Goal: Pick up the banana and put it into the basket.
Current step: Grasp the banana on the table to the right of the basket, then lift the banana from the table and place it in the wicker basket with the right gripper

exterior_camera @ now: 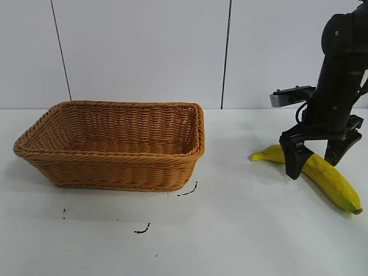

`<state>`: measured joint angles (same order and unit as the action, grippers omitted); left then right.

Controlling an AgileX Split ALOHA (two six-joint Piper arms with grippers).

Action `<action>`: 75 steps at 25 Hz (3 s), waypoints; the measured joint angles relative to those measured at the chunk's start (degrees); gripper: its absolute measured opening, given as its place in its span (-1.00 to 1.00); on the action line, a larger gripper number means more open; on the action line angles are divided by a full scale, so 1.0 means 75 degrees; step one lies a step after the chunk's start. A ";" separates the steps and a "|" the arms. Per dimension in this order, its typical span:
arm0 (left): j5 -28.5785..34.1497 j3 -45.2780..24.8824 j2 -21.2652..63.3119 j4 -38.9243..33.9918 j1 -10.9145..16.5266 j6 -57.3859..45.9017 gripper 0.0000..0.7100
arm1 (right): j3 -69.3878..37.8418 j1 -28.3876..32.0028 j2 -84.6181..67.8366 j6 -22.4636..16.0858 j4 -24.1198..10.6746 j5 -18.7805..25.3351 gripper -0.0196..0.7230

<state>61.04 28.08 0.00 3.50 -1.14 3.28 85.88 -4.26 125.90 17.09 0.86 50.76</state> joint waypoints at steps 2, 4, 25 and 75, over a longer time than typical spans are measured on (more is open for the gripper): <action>0.0000 0.0000 0.0000 0.0000 0.0000 0.0000 0.96 | 0.0000 0.0000 0.0000 0.0000 -0.0014 -0.0023 0.84; 0.0000 0.0000 0.0000 0.0000 0.0000 0.0000 0.96 | 0.0000 0.0000 0.0000 0.0000 -0.0014 -0.0041 0.84; 0.0000 0.0000 0.0000 0.0000 0.0000 0.0000 0.96 | 0.0166 0.0034 -0.0006 -0.0140 -0.0198 0.0310 -0.09; 0.0000 0.0000 0.0000 -0.0007 0.0000 0.0000 0.96 | 0.5591 -0.4566 0.1366 0.2412 -0.0556 -0.0288 -0.09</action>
<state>61.04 28.08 0.00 3.45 -1.14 3.28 127.82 -38.50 136.14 35.18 -3.31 48.59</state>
